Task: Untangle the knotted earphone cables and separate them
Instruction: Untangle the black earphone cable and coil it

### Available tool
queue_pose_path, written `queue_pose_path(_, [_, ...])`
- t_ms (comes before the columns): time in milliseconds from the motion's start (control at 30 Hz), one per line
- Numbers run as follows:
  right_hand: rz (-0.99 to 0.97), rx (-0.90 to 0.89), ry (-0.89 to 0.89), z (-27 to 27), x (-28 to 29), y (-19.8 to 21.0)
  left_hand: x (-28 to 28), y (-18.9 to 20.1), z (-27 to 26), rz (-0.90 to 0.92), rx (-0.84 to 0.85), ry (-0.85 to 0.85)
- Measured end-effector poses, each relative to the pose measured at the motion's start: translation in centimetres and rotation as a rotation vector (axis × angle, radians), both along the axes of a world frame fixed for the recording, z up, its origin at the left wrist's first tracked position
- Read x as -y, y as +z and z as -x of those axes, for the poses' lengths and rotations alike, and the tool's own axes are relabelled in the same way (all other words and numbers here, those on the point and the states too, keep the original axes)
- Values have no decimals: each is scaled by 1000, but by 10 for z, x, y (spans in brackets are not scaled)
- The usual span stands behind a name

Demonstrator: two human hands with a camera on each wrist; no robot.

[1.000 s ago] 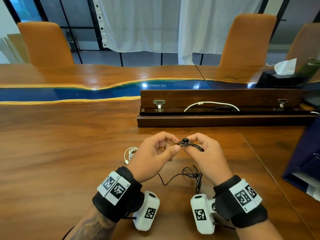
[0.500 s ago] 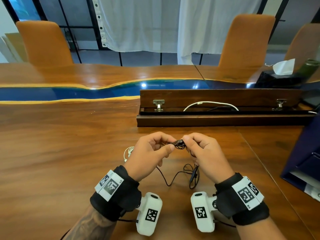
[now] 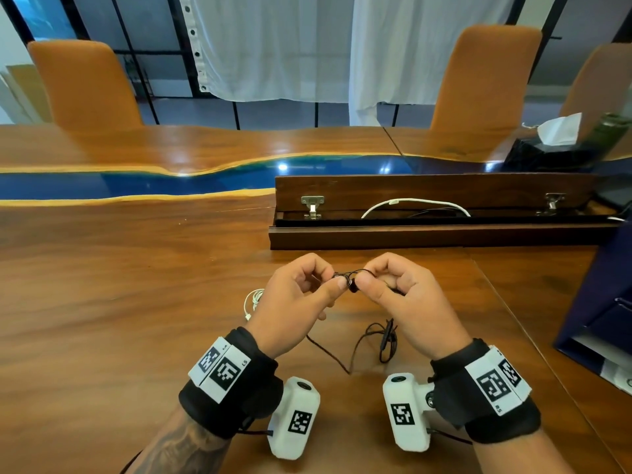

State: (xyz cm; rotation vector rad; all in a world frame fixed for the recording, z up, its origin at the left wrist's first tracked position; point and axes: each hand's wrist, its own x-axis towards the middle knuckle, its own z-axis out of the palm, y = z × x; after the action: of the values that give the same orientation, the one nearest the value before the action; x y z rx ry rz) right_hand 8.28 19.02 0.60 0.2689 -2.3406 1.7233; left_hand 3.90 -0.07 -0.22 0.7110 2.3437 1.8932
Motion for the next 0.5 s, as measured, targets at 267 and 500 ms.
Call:
queue_pose_path(267, [-53, -61, -45, -1, -9, 2, 3, 11, -1, -90, 167, -153])
queue_pose_path(500, [-6, -83, 48, -7, -7, 3, -3, 9, 4, -39, 80, -13])
